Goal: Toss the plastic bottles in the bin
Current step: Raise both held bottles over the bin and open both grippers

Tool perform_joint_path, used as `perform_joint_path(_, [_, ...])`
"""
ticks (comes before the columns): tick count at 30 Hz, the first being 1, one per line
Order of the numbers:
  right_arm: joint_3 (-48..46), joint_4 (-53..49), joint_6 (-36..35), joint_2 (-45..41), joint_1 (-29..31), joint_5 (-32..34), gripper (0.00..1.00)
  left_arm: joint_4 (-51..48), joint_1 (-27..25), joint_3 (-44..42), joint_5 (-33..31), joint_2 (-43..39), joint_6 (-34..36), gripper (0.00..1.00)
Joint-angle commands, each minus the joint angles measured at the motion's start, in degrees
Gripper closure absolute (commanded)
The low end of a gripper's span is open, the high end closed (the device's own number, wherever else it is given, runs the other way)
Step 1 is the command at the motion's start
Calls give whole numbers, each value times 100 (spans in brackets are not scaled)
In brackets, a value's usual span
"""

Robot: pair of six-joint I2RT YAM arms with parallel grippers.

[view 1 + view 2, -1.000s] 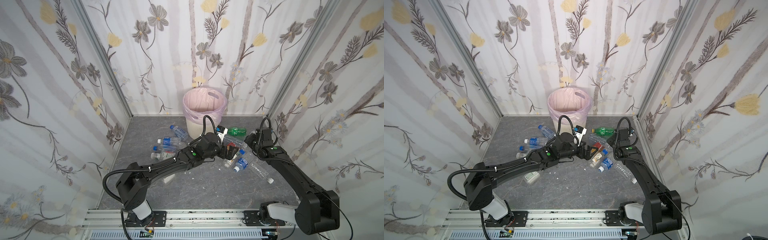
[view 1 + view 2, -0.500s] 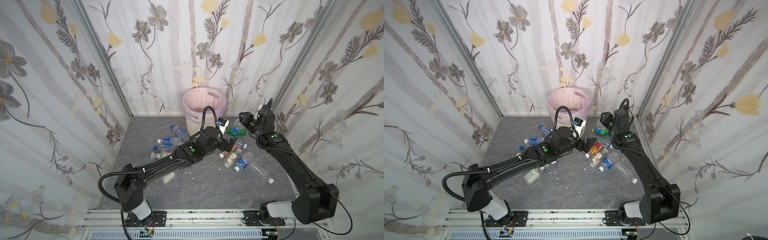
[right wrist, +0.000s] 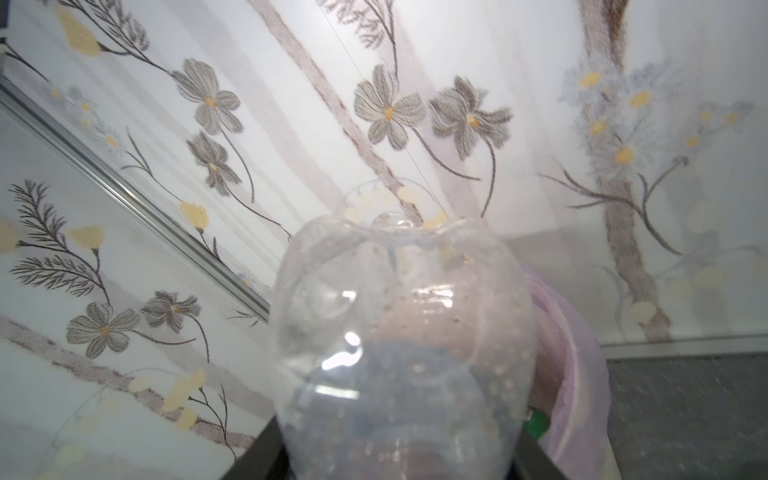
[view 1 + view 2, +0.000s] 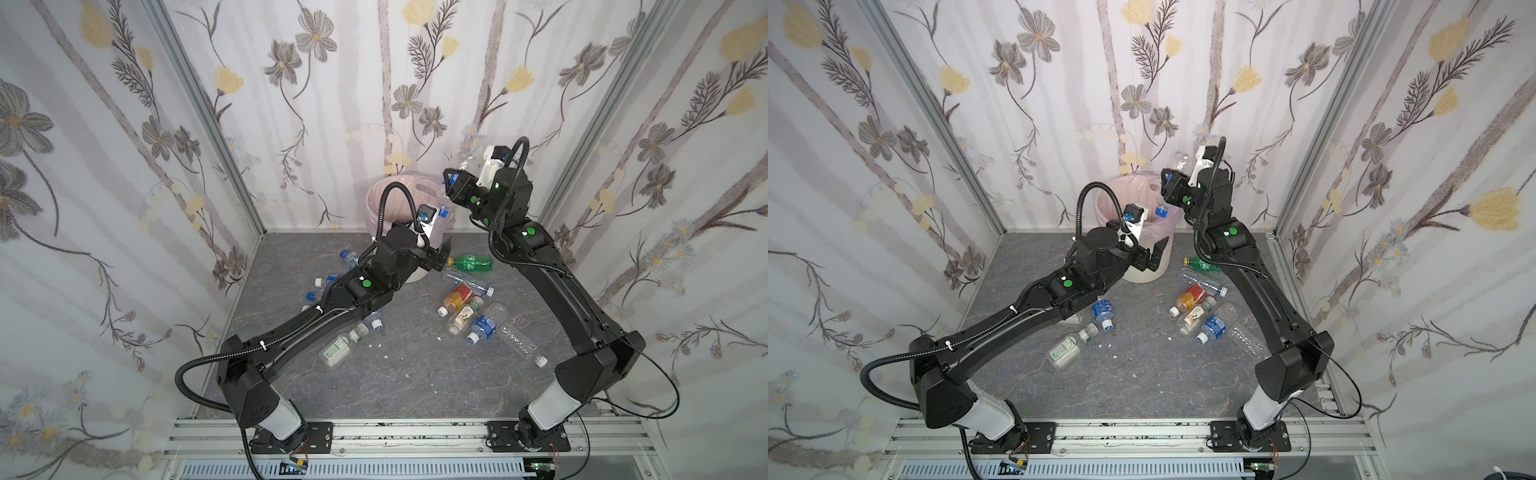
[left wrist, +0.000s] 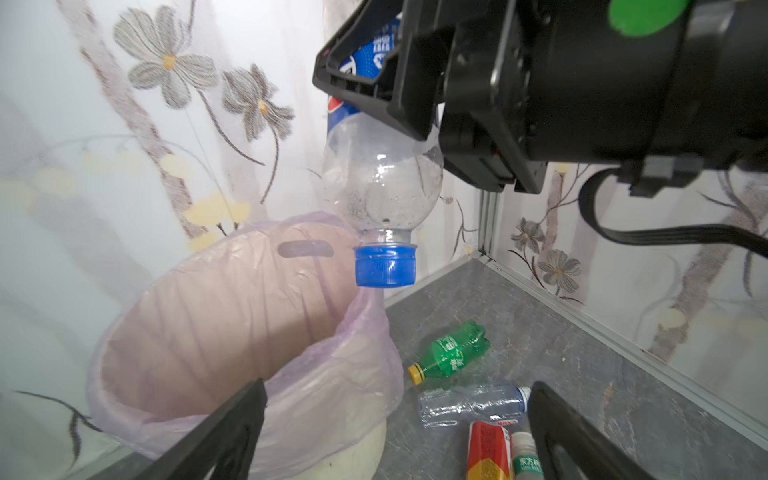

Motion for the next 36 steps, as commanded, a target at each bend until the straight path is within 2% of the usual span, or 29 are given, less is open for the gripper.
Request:
perform_joint_path(1, [862, -225, -679, 369, 215, 255, 46, 65, 98, 294, -273, -75, 511, 0])
perform_joint_path(6, [1700, -107, -1306, 611, 546, 648, 45, 74, 190, 766, -479, -124, 911, 0])
perform_joint_path(14, [1712, 629, -1837, 447, 745, 1088, 44, 83, 225, 917, -460, -404, 848, 0])
perform_joint_path(20, [1837, 637, -1928, 1174, 726, 1331, 41, 83, 245, 660, -526, -448, 792, 0])
perform_joint_path(23, [2385, 90, -1790, 1991, 593, 1335, 33, 74, 266, 487, -598, -521, 650, 0])
perform_joint_path(26, [2970, -586, -1533, 2617, 421, 1180, 18, 83, 264, 235, -555, -744, 501, 0])
perform_joint_path(29, [2933, -657, -1561, 2542, 425, 1178, 8, 83, 278, 37, -643, -889, 501, 0])
perform_joint_path(36, [2921, -722, -1629, 2400, 434, 1133, 1, 91, 304, -180, -654, -1008, 331, 0])
